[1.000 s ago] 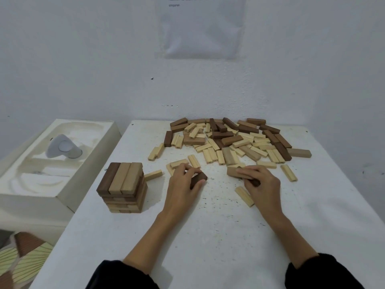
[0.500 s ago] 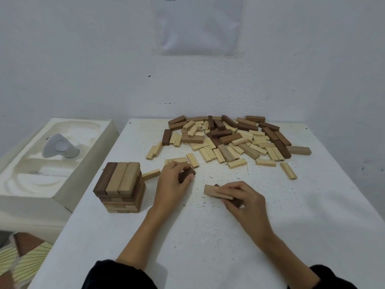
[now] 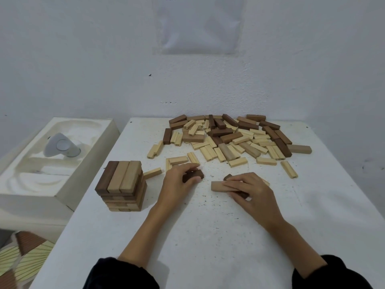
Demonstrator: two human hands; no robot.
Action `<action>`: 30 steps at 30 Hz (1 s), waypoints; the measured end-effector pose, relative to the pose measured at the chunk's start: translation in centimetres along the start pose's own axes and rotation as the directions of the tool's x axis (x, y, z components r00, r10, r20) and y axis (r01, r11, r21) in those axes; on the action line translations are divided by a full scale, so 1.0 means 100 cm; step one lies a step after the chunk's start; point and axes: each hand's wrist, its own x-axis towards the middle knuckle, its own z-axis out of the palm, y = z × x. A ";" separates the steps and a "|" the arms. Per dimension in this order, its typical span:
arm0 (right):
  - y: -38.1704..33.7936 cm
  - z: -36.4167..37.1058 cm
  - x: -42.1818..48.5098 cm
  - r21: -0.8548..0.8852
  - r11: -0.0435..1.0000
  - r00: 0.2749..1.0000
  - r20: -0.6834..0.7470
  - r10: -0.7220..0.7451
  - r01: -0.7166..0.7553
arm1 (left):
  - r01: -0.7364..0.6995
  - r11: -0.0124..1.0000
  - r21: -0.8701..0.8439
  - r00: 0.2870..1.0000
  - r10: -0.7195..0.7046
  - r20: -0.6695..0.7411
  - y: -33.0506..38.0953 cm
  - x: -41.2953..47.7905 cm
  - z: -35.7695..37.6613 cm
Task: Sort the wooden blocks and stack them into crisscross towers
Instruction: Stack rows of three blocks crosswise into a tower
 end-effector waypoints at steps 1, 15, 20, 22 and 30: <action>0.000 0.000 0.000 0.004 1.000 1.000 0.020 0.002 -0.003 | -0.005 1.000 -0.008 1.000 0.005 0.019 0.000 0.001 -0.002; 0.004 0.000 -0.001 -0.069 0.935 0.936 0.041 0.350 -0.347 | -0.198 0.960 0.196 0.947 0.136 0.290 0.004 0.003 -0.013; 0.013 -0.004 -0.002 -0.070 0.904 0.907 -0.021 0.421 -0.421 | -0.254 0.934 0.250 0.921 0.154 0.359 -0.002 -0.013 -0.006; 0.011 -0.006 -0.001 -0.065 0.903 0.905 -0.045 0.423 -0.425 | -0.221 0.963 0.154 0.926 0.157 0.344 -0.003 -0.012 -0.006; 0.010 -0.023 0.000 0.037 0.896 0.894 0.093 0.438 -0.443 | -0.236 0.970 0.060 0.889 0.190 0.417 -0.003 -0.008 -0.011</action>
